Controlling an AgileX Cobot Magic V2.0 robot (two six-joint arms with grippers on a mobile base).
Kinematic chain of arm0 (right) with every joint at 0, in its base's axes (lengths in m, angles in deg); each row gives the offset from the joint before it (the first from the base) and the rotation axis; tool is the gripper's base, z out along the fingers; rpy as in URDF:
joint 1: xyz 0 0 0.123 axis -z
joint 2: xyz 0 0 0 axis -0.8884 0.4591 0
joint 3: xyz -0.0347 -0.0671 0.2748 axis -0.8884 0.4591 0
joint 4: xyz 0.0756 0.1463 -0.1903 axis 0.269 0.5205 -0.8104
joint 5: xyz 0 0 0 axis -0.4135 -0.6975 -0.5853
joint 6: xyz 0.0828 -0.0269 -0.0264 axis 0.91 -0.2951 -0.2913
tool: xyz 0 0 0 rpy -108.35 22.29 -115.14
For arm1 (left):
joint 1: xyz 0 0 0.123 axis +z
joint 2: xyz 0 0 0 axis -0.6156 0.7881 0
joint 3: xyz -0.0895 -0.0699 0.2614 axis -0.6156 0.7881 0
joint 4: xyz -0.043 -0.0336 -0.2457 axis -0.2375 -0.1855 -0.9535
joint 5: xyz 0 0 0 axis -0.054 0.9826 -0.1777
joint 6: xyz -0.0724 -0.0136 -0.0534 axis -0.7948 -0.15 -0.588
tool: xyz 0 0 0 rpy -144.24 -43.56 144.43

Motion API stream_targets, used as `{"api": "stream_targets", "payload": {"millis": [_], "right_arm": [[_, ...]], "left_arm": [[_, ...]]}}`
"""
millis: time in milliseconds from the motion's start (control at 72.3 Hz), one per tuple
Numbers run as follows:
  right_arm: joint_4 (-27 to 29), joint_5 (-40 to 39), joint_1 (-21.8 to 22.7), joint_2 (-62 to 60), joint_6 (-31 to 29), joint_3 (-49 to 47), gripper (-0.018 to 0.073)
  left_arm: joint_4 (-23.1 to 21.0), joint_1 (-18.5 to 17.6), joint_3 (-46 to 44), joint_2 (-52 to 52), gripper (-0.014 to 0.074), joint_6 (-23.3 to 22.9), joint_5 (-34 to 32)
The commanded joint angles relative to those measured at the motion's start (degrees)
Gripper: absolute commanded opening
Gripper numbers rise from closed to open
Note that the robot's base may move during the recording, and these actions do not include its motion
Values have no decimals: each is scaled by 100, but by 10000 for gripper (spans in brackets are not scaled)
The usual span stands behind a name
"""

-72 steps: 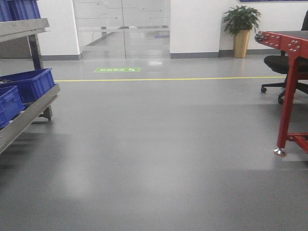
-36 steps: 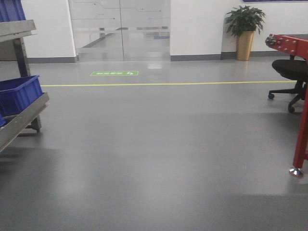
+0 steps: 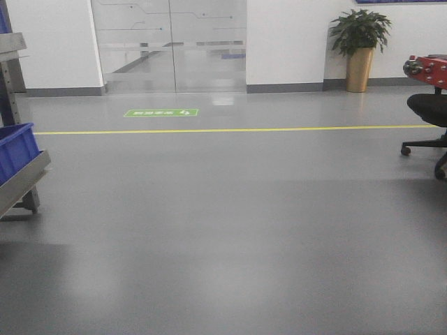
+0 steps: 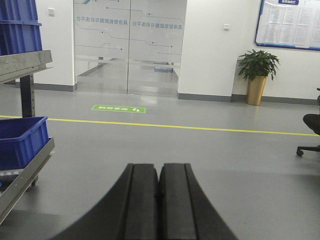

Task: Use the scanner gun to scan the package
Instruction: 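Drive the base forward and turn toward the red-framed felt table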

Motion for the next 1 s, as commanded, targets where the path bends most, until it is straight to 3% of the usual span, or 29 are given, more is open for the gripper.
{"api": "stream_targets", "payload": {"millis": [0, 982], "right_arm": [[32, -131, -8, 25, -43, -40, -167], [32, -131, -8, 25, -43, -40, -167]], "left_arm": [[-36, -29, -15, -24, -111, 0, -103], [-36, -29, -15, -24, -111, 0, -103]]}}
